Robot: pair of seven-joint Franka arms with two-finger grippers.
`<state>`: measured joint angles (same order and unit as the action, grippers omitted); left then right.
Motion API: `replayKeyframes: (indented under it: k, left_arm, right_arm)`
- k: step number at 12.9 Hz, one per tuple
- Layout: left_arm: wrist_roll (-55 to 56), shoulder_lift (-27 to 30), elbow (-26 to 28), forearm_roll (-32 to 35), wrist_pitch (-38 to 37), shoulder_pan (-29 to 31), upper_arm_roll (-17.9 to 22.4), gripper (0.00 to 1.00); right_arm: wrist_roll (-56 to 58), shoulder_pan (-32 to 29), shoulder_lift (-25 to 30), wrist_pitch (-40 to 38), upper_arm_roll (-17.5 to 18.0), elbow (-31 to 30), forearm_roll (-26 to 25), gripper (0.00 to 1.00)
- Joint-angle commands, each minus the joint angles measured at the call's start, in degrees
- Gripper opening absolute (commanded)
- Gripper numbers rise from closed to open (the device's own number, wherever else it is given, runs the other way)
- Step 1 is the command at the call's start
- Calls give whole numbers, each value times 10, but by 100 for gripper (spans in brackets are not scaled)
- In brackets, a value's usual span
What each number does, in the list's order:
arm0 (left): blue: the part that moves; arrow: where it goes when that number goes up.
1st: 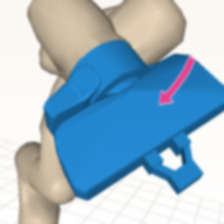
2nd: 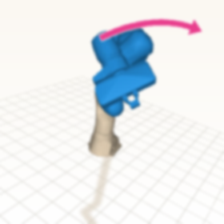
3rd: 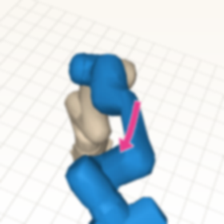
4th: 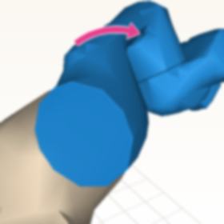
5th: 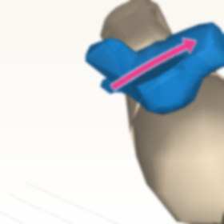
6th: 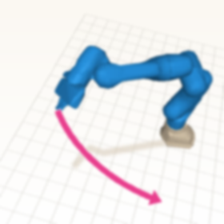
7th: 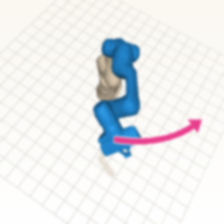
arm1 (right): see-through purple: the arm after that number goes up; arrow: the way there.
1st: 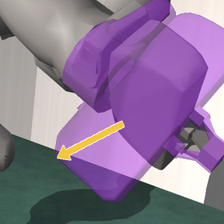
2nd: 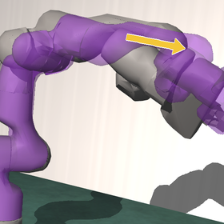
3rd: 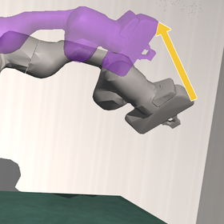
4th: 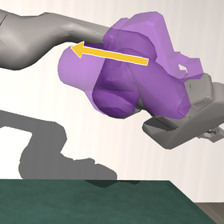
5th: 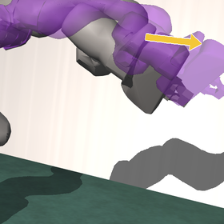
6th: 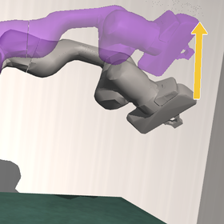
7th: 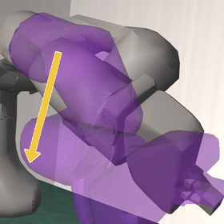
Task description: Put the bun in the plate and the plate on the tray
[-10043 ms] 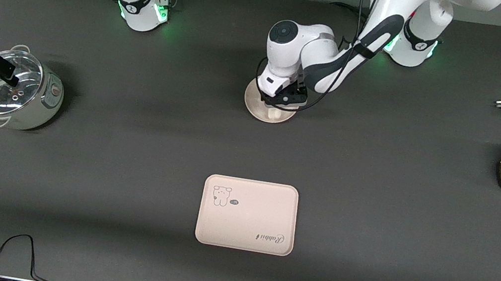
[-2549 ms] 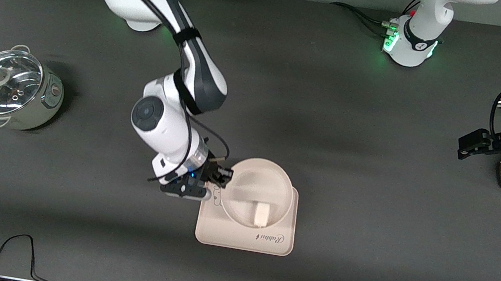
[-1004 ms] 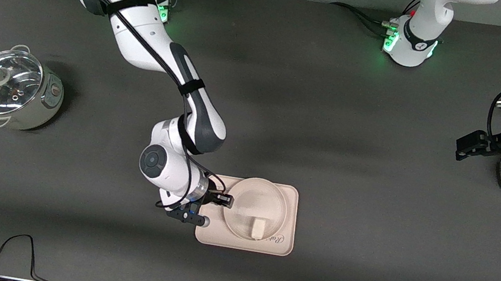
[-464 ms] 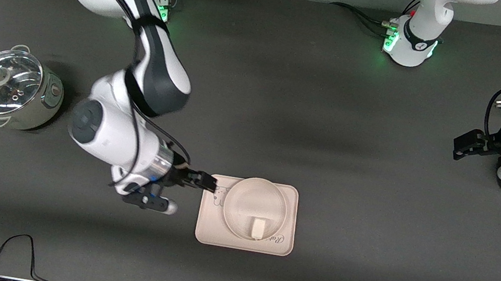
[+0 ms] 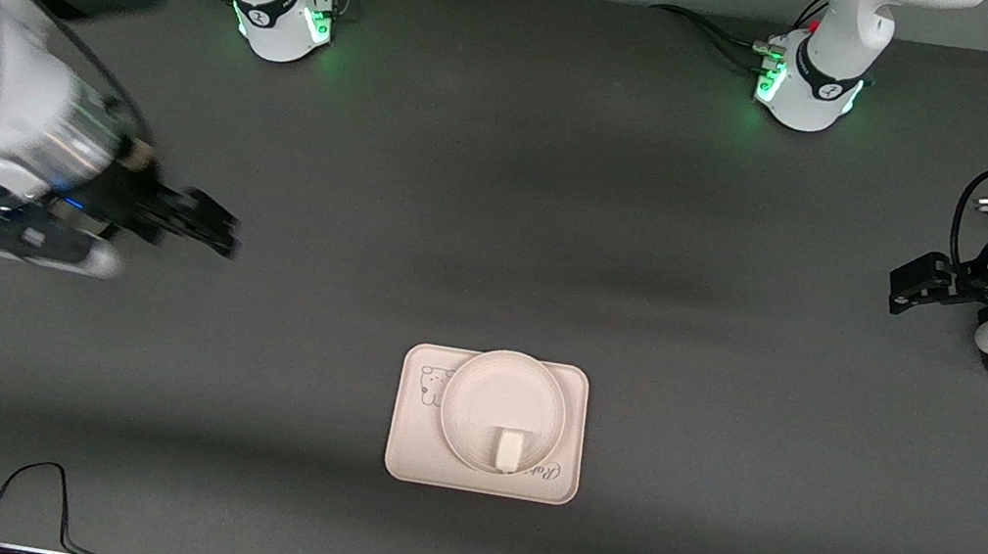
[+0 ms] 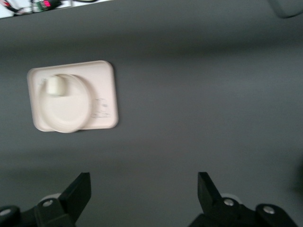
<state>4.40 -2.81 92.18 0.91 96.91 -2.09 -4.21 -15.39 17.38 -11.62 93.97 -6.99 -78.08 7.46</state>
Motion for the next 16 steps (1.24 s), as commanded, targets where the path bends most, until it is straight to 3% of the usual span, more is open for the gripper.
replayKeyframes:
  k: [1, 6, 16]
  left_arm:
    - [2, 3, -11, -5, 0, 2, 2, 100]
    - [6, 11, -26, -12, -14, 3, 5, 100]
    - [8, 12, -37, -4, -49, 9, 7, 100]
  right_arm:
    - [98, -94, 81, 3, 48, -86, -32, 100]
    - [152, -118, 81, -9, 2, -84, -60, 100]
    - [166, -119, 75, -6, -8, -81, -60, 100]
